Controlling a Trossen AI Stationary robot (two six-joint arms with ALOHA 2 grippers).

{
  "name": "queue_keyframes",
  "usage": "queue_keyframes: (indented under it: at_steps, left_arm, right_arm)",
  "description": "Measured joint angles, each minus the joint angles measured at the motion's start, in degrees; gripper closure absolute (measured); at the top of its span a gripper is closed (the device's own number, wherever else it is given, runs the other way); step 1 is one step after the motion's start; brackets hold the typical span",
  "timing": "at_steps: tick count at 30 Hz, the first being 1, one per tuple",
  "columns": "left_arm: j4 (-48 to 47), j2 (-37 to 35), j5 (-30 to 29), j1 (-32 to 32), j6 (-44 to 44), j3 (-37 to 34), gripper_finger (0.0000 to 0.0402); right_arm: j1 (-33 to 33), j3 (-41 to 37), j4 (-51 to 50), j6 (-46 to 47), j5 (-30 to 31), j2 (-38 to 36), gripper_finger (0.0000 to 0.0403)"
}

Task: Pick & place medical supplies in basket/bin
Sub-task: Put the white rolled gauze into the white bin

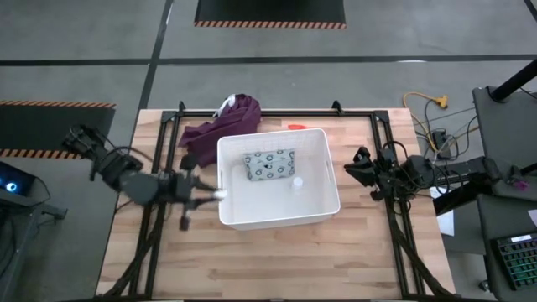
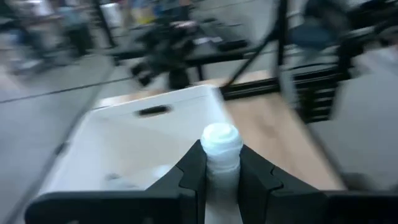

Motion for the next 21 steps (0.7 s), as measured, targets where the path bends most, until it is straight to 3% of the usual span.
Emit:
queue_keyframes:
  at_steps: [3,10,14,21]
  left_arm:
    - [0.0,0.48,0.88,6.14,1.31,-1.56,0.0359]
    - [0.06,1.11,11.05,18.32,0.74,-6.17,0.0359]
    - [0.12,1.11,11.57,21.06,-0.02,-7.78,0.0346]
    - [0.15,1.47,12.39,22.72,-1.51,-10.34,0.0287]
  right_arm:
    - [0.01,0.0,0.0,-0.04,0.12,0.02,0.0344]
    - [-0.01,0.0,0.06,0.02,0.11,0.0,0.0344]
    - [-0.01,0.0,0.06,0.02,0.11,0.0,0.0344]
    - [-0.01,0.0,0.06,0.02,0.08,0.0,0.0344]
